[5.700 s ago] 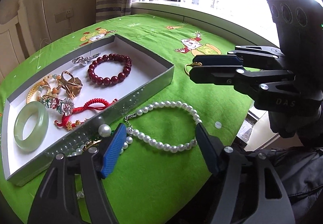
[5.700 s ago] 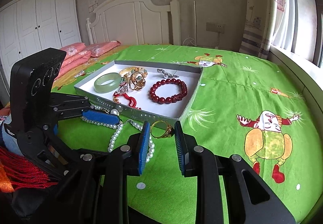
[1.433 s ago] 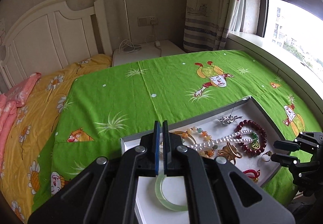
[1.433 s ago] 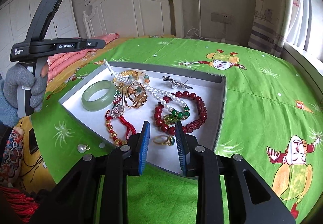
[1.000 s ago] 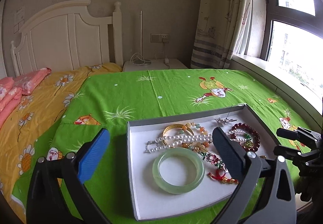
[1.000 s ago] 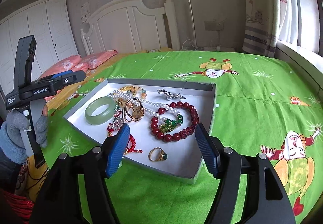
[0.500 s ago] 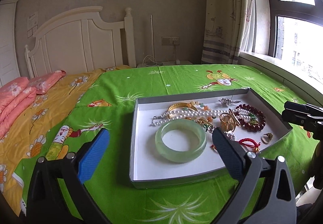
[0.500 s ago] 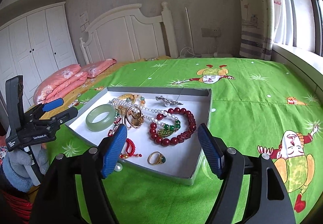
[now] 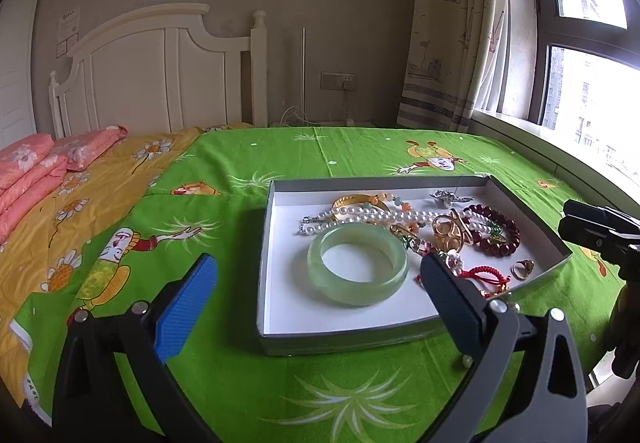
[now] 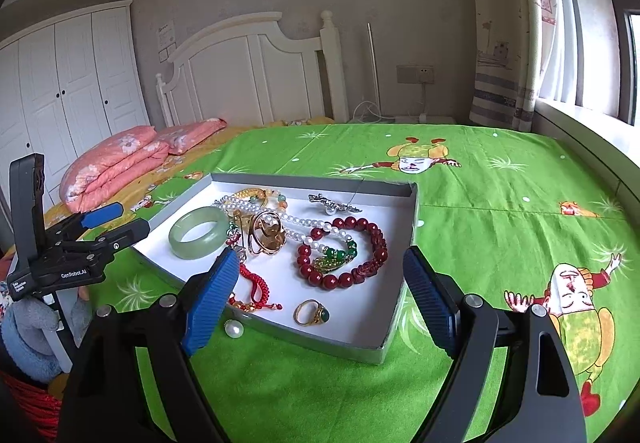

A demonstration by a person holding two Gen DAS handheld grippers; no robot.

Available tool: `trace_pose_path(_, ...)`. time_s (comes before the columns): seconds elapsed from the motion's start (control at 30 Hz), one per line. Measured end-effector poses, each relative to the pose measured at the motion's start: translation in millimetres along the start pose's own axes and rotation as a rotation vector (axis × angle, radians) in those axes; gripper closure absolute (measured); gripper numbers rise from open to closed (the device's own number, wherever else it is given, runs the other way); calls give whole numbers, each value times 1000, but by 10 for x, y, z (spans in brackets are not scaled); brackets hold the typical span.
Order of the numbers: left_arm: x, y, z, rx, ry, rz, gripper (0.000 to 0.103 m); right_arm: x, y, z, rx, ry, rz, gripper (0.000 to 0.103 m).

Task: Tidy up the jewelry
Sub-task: 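Withdraw both open grippers toward the pearl earrings on the sheet, then grasp one pearl earring with each gripper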

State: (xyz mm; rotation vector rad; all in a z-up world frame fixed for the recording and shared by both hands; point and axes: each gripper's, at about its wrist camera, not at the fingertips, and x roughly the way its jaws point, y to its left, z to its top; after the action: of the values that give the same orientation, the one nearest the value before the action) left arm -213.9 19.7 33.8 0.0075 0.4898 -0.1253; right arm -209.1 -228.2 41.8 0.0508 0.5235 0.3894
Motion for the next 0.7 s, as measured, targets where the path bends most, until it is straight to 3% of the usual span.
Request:
trace_pose_path(0.23,-90,-53,-93,33,11,11,2,-129,196,-219,1,37,-7,22)
trace_pose_path(0.47,-275,-163,-320,55,32,-21,2,37,530,-339,-101,157,-4,38)
trace_pose_path(0.57,-324,-214,-438,72,67,-68,2,134,596,-366,-115,194,4,45)
trace_pose_path(0.7,-335,-362,-587,142,110,-153,3,196,616,-356,-102,209,1,45)
